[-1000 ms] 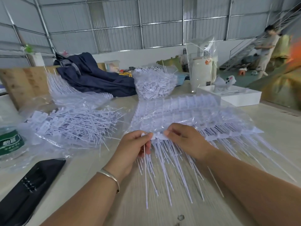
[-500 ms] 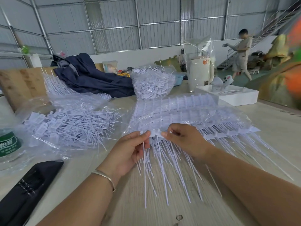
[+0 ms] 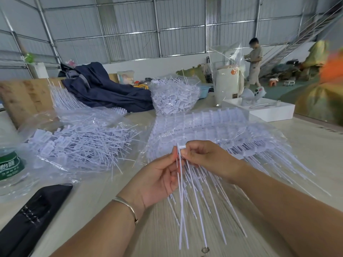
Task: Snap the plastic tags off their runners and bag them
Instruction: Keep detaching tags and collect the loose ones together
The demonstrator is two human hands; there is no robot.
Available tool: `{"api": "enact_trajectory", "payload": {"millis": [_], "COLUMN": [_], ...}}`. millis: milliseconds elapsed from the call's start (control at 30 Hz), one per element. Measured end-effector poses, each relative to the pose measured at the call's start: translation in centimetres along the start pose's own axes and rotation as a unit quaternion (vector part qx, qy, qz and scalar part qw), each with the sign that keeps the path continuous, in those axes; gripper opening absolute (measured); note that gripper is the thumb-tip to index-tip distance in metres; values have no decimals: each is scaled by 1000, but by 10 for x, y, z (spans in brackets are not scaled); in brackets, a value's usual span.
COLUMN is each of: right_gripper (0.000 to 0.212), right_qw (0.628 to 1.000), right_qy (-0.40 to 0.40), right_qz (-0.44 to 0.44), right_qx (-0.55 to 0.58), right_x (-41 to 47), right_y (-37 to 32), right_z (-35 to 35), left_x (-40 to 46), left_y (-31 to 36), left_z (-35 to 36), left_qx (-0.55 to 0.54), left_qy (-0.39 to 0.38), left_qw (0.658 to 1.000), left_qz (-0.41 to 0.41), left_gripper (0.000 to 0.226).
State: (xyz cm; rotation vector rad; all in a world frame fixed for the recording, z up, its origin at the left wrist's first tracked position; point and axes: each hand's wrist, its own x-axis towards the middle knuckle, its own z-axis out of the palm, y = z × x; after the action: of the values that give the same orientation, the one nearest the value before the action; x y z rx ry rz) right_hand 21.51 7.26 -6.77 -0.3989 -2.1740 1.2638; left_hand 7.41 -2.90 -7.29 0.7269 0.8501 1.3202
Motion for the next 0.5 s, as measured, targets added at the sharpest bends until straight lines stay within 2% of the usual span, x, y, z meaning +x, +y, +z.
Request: {"api": "enact_trajectory", "payload": {"millis": [100, 200, 267, 433, 500], "right_gripper": [28, 46, 51, 8, 5], "right_qw": [1000, 998, 996, 993, 992], "right_qy": [21, 49, 72, 107, 120], "right_qz": [-3, 8, 17, -15, -19], "right_qx": [-5, -37, -59, -39, -20], "right_x": [0, 0, 1, 3, 3], "right_y": [3, 12, 18, 21, 21], "right_z": [-1, -5, -8, -10, -11], "left_x": [1, 3, 4, 6, 7], "left_y": [2, 3, 2, 3, 3], "left_z": [-2, -5, -5, -8, -10], "left_qx": [42, 51, 49, 56, 52], "left_qy": [38, 96, 107, 131, 134], "left_qw": [998, 993, 992, 986, 986], "left_qz": [18, 36, 45, 86, 86], "left_gripper": [19, 16, 13, 8, 3]}}
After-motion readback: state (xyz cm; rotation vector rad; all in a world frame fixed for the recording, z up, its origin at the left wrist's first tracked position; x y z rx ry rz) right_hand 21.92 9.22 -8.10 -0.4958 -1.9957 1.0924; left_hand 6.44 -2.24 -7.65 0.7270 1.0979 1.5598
